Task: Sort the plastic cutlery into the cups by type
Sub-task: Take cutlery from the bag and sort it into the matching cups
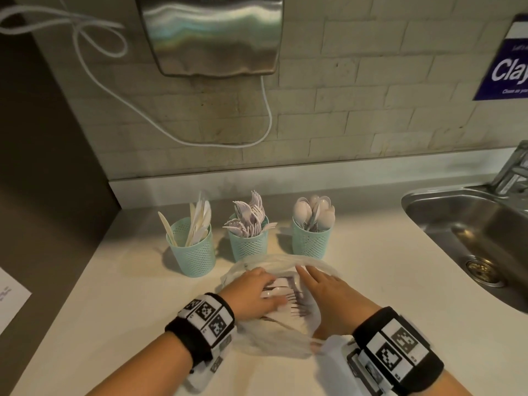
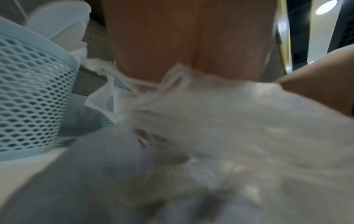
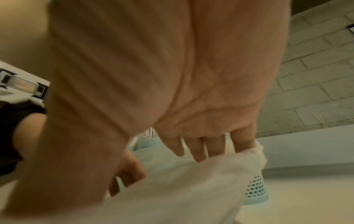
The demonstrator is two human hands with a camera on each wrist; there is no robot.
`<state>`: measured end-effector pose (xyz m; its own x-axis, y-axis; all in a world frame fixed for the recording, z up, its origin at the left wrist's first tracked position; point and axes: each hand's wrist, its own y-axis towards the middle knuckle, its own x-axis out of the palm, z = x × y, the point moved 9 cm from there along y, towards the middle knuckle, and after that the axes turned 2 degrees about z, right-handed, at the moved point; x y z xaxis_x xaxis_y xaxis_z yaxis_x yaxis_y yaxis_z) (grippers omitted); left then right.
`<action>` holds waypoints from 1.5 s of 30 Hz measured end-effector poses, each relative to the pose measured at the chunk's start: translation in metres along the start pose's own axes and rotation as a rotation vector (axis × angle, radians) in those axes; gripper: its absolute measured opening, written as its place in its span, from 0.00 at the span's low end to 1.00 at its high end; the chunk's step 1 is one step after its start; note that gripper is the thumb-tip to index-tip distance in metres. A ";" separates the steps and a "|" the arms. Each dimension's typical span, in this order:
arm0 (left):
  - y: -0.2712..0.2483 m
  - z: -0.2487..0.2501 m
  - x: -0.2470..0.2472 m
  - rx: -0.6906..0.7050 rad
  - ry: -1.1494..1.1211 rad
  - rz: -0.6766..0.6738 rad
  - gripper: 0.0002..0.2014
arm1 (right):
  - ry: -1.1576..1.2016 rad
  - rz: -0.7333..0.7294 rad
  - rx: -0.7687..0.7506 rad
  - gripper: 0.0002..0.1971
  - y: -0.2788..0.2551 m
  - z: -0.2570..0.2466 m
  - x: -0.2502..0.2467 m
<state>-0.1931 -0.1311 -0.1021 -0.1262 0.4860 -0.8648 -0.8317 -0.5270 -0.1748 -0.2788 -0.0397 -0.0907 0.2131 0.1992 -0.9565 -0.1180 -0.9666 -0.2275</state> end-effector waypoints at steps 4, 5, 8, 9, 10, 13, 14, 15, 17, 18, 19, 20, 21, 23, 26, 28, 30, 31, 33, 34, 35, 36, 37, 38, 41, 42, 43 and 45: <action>0.016 -0.012 0.004 -0.097 0.248 -0.024 0.23 | -0.005 -0.012 0.010 0.67 0.000 0.000 0.001; 0.019 -0.014 0.006 -0.104 0.257 -0.047 0.25 | -0.003 -0.014 0.015 0.67 0.001 0.001 0.002; 0.022 -0.014 0.009 -0.117 0.204 -0.101 0.34 | -0.002 -0.015 0.031 0.66 0.004 0.003 0.004; 0.022 -0.013 0.010 -0.114 0.225 -0.116 0.36 | -0.003 -0.012 0.033 0.65 0.004 0.004 0.004; 0.022 -0.012 0.011 -0.107 0.266 -0.124 0.36 | -0.004 -0.011 0.034 0.65 0.004 0.005 0.004; 0.023 -0.010 0.012 -0.098 0.309 -0.124 0.32 | -0.014 -0.022 0.045 0.63 0.003 0.006 0.004; 0.023 -0.009 0.013 -0.097 0.299 -0.123 0.31 | -0.017 -0.026 0.049 0.63 0.003 0.007 0.004; 0.023 -0.007 0.013 -0.090 0.291 -0.119 0.28 | -0.019 -0.031 0.052 0.63 0.003 0.008 0.004; 0.023 -0.003 0.013 -0.064 0.291 -0.098 0.24 | -0.021 -0.037 0.060 0.63 0.003 0.010 0.004; 0.023 -0.002 0.013 -0.054 0.301 -0.090 0.23 | -0.020 -0.037 0.063 0.63 0.003 0.010 0.004; 0.023 -0.002 0.013 -0.050 0.315 -0.084 0.23 | -0.018 -0.035 0.064 0.64 0.003 0.011 0.004; 0.023 -0.001 0.012 -0.048 0.328 -0.079 0.23 | -0.018 -0.033 0.062 0.64 0.003 0.011 0.004; 0.023 0.000 0.011 -0.045 0.338 -0.071 0.22 | -0.016 -0.028 0.060 0.64 0.003 0.011 0.004; 0.023 0.003 0.008 -0.028 0.363 -0.040 0.20 | -0.013 -0.016 0.054 0.64 0.003 0.010 0.004; 0.023 0.005 0.008 -0.017 0.372 -0.024 0.17 | -0.010 0.006 0.051 0.64 0.003 0.009 0.001; 0.023 0.000 0.010 -0.037 0.328 -0.039 0.16 | -0.012 0.004 0.052 0.63 0.002 0.010 0.000; 0.023 -0.005 0.009 -0.055 0.273 -0.029 0.15 | -0.014 -0.004 0.061 0.63 0.001 0.010 -0.001; 0.023 -0.006 0.007 -0.057 0.254 -0.017 0.15 | -0.012 -0.007 0.065 0.63 0.000 0.010 -0.002; 0.024 -0.008 0.001 -0.056 0.216 0.018 0.13 | 0.004 -0.012 0.067 0.62 -0.003 0.009 -0.004; 0.025 -0.009 -0.002 -0.055 0.188 0.033 0.13 | 0.016 -0.006 0.065 0.62 -0.004 0.008 -0.006; 0.025 -0.010 -0.005 -0.054 0.157 0.041 0.13 | 0.030 0.006 0.063 0.62 -0.005 0.007 -0.009; 0.025 -0.012 -0.007 -0.056 0.123 0.044 0.12 | 0.043 0.023 0.059 0.62 -0.006 0.006 -0.012; 0.025 -0.013 -0.009 -0.061 0.092 0.045 0.12 | 0.053 0.046 0.055 0.63 -0.006 0.006 -0.014; 0.025 -0.015 -0.011 -0.066 0.067 0.048 0.12 | 0.061 0.071 0.051 0.63 -0.006 0.005 -0.017; 0.023 -0.018 -0.017 -0.077 0.045 0.082 0.14 | 0.082 0.126 0.054 0.65 -0.006 0.004 -0.023; 0.023 -0.019 -0.019 -0.082 0.049 0.097 0.14 | 0.087 0.135 0.057 0.65 -0.007 0.004 -0.024; 0.023 -0.019 -0.020 -0.084 0.051 0.106 0.13 | 0.089 0.138 0.058 0.65 -0.007 0.003 -0.025; 0.021 -0.018 -0.016 -0.084 0.076 0.089 0.14 | 0.082 0.130 0.061 0.64 -0.008 0.003 -0.024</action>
<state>-0.1989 -0.1627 -0.1004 -0.1536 0.3824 -0.9111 -0.7701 -0.6241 -0.1321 -0.2859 -0.0367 -0.0663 0.2705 0.0565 -0.9611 -0.2081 -0.9712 -0.1157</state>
